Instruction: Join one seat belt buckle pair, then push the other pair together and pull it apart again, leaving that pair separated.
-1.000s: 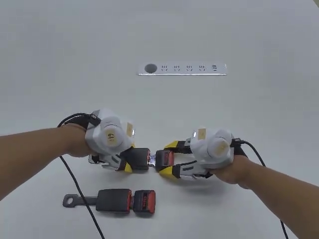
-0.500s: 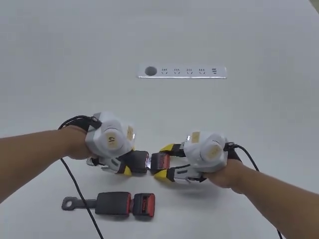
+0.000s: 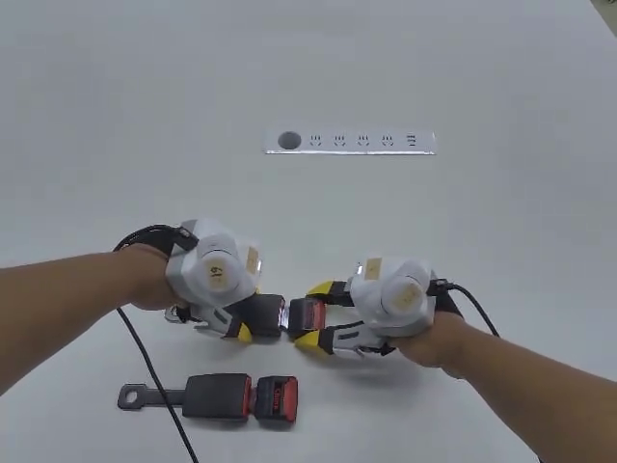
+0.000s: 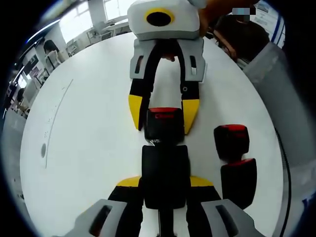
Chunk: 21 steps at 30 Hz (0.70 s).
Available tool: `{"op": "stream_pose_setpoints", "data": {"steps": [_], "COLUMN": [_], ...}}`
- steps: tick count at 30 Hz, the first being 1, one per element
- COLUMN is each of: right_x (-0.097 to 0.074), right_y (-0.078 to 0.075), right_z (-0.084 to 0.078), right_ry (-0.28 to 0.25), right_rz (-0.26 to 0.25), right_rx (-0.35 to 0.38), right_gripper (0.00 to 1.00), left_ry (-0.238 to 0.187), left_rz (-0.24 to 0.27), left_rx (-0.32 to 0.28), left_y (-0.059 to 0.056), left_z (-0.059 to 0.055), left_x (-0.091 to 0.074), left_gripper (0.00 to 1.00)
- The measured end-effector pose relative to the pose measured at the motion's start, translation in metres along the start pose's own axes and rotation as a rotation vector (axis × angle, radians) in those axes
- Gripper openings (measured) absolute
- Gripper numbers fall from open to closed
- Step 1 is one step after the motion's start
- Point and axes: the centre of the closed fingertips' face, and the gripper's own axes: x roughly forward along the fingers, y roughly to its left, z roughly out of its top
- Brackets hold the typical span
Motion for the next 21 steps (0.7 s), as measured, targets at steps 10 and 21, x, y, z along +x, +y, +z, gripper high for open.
{"op": "stream_pose_setpoints", "data": {"steps": [10, 21], "right_x": [0.0008, 0.0010], "right_y": [0.0000, -0.0003], "right_z": [-0.0003, -0.0005], "right_ry": [0.009, 0.011], "right_rz": [-0.005, -0.005], "right_rx": [-0.017, -0.024], "right_gripper": [0.36, 0.37], "left_ry": [0.005, 0.002], "left_rz": [-0.003, -0.004], "left_rx": [0.005, 0.008], "left_y": [-0.0003, -0.0001], "left_z": [-0.0002, -0.0004], "left_x": [-0.0001, 0.0000], "left_gripper": [0.35, 0.35]}}
